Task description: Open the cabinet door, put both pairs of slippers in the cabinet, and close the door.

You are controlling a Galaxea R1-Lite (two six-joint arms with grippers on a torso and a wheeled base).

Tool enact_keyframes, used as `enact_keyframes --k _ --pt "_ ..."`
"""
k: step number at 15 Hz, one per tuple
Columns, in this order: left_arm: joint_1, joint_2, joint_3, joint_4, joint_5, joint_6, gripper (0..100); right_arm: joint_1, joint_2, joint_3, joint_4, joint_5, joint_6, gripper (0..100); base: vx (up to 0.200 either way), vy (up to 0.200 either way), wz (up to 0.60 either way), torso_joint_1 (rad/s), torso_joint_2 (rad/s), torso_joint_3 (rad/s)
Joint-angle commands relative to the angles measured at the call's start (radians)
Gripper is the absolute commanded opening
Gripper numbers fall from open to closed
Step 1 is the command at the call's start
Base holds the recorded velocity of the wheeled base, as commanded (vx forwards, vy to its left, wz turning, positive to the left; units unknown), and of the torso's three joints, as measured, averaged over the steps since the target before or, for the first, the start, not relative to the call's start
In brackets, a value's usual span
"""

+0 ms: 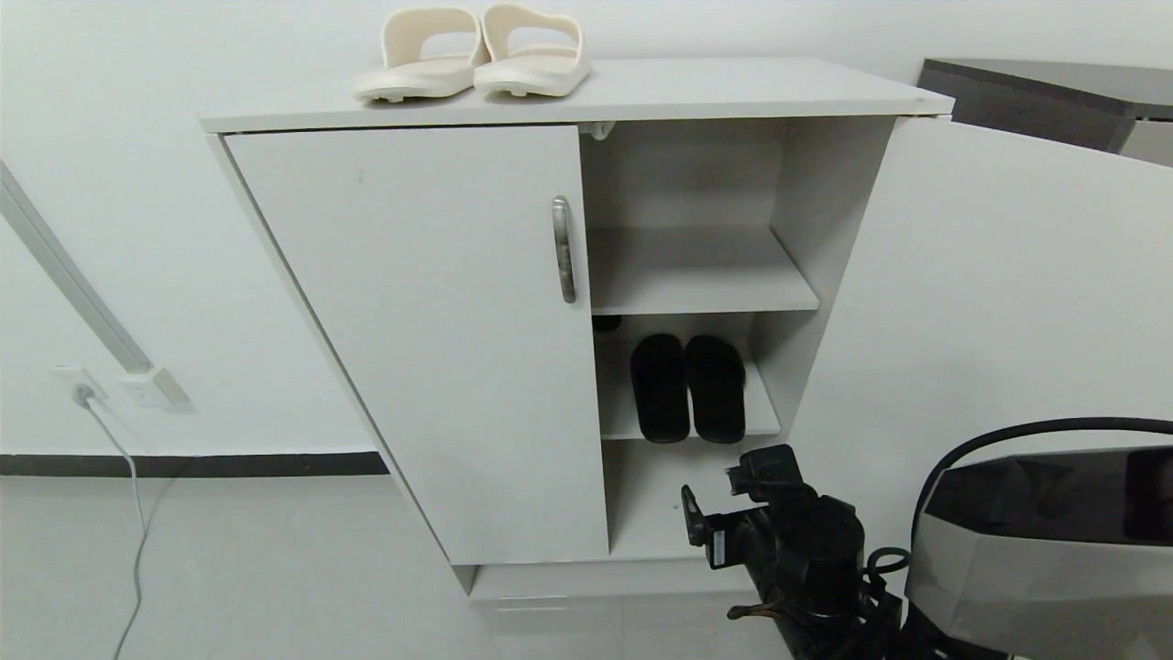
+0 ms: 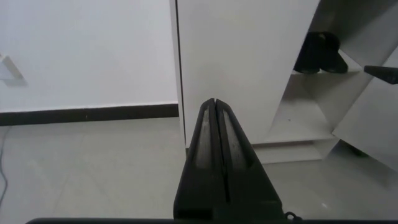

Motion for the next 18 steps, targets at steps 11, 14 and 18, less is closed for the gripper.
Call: enact_keyframes --k 11,14,18 --pt "0.0 0.0 0.0 0.0 -0.004 0.0 0 0.0 0.004 0.002 -0.002 0.0 -0.001 100 0.0 0.0 0.0 0.0 0.0 0.0" --pt "0.0 0.002 0.0 0.0 -0.006 0.0 0 0.0 0.004 0.002 -0.002 0.0 -0.001 100 0.0 0.0 0.0 0.0 0.0 0.0" --pt "0.0 0.0 0.0 -0.001 -0.006 0.0 0 0.0 0.004 0.002 -0.002 0.0 -0.004 100 0.0 0.0 0.0 -0.002 0.0 0.014"
